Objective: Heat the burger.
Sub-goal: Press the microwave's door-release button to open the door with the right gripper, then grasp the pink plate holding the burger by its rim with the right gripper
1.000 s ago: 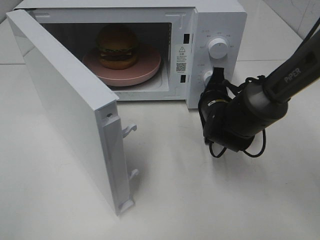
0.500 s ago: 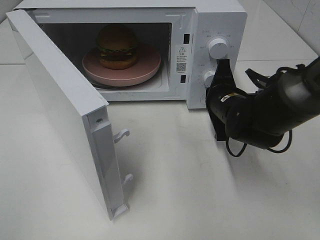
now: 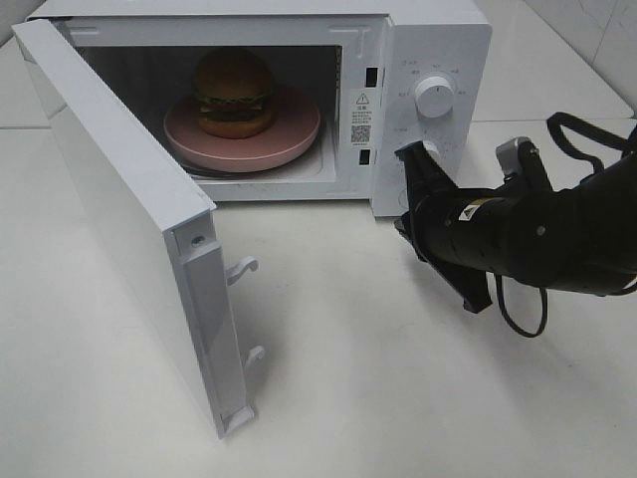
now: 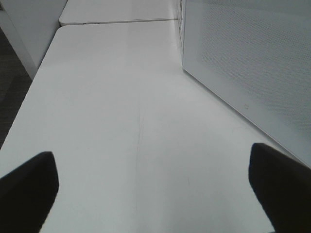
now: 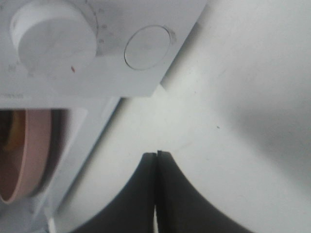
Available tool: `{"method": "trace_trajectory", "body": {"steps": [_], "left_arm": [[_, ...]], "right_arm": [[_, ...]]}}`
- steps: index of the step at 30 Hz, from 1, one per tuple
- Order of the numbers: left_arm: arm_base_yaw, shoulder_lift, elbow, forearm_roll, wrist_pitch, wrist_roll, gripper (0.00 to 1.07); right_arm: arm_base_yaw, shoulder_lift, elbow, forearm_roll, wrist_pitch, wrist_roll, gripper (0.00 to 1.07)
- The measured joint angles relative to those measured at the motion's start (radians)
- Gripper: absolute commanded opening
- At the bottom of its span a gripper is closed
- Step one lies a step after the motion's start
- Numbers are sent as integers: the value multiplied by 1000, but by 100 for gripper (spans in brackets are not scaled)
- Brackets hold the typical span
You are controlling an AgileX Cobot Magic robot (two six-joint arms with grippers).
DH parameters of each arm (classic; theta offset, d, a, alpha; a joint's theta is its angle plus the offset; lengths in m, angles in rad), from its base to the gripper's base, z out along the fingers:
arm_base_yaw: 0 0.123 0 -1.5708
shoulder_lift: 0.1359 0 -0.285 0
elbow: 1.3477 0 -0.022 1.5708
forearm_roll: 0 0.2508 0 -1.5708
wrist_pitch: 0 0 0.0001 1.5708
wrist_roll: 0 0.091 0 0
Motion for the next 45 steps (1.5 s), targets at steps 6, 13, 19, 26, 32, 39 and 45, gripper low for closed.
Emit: {"method": "trace_trajectory", "body": {"steps": [6,13,19,26,32,39,45], "left_arm": [[0,0,0,0,0,0,100],[0,0,0,0,0,0,100],[0,0,0,0,0,0,100],[0,0,0,0,0,0,100],[0,0,0,0,0,0,100],[0,0,0,0,0,0,100],[0,0,0,0,0,0,100]], "right_arm": [[0,-62,0,-8,155,-243,2],[0,-126,-26,-11,378,-582,4],[0,-129,-76,-20,570,-799,5],[0,-131,-131,-77,759,-986,6],[0,-131,-167,-139,865,-1107,7],[0,-132,-232,-245,1024,-1369,8],[0,-133,-274,-290,1113,-1555,9]]}}
